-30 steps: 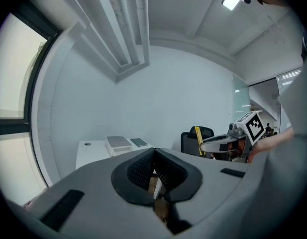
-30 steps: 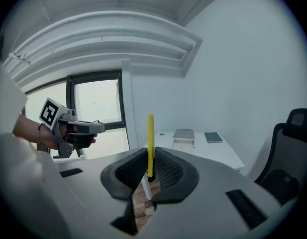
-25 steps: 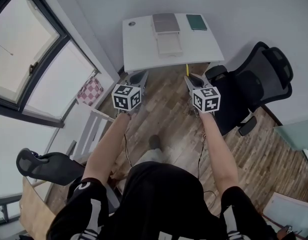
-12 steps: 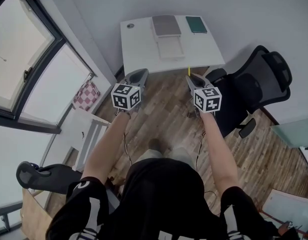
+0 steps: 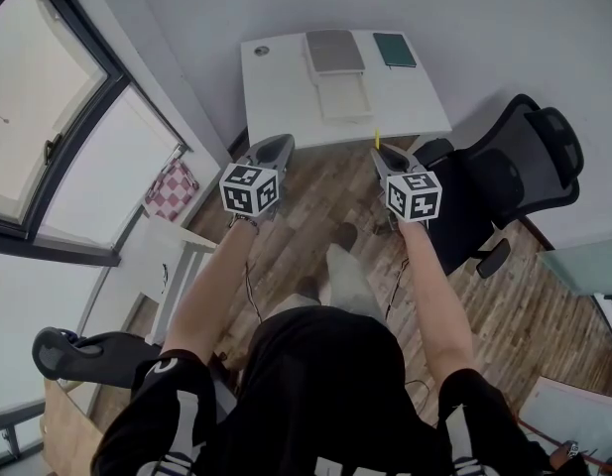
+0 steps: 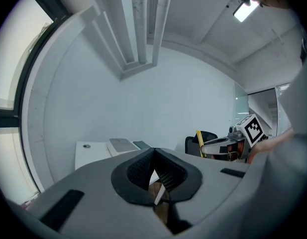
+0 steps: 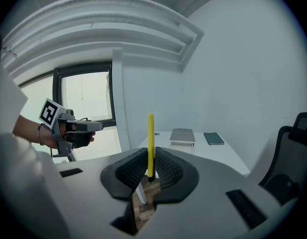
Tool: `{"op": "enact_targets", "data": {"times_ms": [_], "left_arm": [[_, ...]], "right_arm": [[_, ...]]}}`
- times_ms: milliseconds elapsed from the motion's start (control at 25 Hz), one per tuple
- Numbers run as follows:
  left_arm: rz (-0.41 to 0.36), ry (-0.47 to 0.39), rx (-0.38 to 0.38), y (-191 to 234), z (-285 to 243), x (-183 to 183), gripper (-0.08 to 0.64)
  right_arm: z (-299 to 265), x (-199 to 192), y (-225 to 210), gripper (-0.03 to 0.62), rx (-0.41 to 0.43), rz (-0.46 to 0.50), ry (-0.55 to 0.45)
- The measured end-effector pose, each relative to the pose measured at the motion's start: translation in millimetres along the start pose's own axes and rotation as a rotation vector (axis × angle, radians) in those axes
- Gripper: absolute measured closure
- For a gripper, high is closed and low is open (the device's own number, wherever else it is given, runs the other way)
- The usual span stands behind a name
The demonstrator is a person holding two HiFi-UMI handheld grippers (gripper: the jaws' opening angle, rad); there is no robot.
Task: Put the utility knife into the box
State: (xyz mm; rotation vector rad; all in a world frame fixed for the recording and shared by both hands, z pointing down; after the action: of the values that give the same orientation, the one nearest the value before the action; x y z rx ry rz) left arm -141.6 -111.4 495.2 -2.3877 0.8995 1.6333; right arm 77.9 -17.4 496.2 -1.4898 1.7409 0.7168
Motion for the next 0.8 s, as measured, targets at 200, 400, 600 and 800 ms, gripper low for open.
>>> {"op": "enact_targets", "data": {"times_ms": [200,400,600,800], "left_arm": [[-0.001,-0.002,0.010,12,-8,3,0.535],[0.000,0.011,0.027,27,-23,8,0.535],[0.007,0.025,0.038,49,-48,18,0.535],[0.007,0.040,0.045,67,-86,35,0.535]], "right_arm": [[-16,8,-6,0.528,0.010,0.004,-0.006],[-39,15,-21,0.528,0.027,-0.002,-0.006],[-69,29,-40,0.528,0.041,-0.007,-0.001],[-99,43,-72,0.528,0.053,-0.016,0.006]]}}
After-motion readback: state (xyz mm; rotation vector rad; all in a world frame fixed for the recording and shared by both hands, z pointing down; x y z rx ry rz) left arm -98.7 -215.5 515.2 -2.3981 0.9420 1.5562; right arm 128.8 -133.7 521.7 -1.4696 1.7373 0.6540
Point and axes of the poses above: the fingertips, and each gripper's own axes: z backward along the fingers, y to its left, x out of its top, the point moved 5 cm from there along z, backward along the fingers, and after that the axes turned 15 degrees about y, right-handed, at the moved point
